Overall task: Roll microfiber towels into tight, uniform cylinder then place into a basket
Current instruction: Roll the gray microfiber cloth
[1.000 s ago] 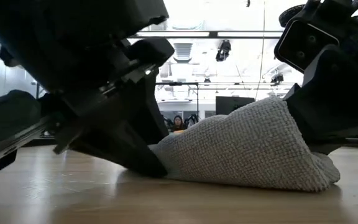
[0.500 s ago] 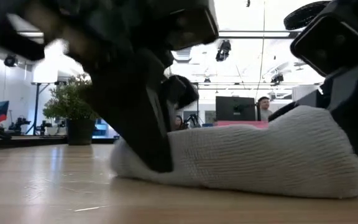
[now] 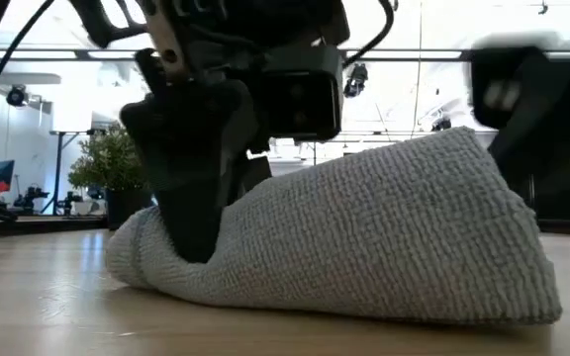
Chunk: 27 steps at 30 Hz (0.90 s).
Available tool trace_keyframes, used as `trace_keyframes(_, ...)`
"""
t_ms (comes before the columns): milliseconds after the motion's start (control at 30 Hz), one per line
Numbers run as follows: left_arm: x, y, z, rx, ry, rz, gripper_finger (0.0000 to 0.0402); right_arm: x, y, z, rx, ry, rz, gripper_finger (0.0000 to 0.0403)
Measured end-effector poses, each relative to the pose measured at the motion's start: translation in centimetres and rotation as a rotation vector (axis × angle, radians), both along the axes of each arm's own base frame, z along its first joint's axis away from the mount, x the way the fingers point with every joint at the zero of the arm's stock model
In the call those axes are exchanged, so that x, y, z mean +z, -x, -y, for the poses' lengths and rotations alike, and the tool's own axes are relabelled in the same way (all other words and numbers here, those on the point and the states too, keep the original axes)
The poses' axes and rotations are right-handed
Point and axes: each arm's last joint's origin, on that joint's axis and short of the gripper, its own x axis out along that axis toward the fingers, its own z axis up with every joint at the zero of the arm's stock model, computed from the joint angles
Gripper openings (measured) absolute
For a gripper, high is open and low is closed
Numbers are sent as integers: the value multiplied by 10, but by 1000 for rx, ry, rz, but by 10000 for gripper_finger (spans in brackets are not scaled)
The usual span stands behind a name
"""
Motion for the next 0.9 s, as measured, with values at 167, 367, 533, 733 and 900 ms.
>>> trace_keyframes(167,-14,-8,1,13,112,-37,6,22,5,-20,79,295,135,145)
trace_keyframes(367,-19,-10,1,17,119,-50,6,27,-6,-45,162,658,102,145)
trace_keyframes(533,-16,-11,1,23,122,-51,6,16,-22,-57,217,846,-86,147)
trace_keyframes(733,-16,-12,1,28,123,-52,6,16,-40,-71,187,819,-103,148)
trace_keyframes(900,-16,-12,0,32,123,-51,6,13,-43,-75,154,756,-103,140)
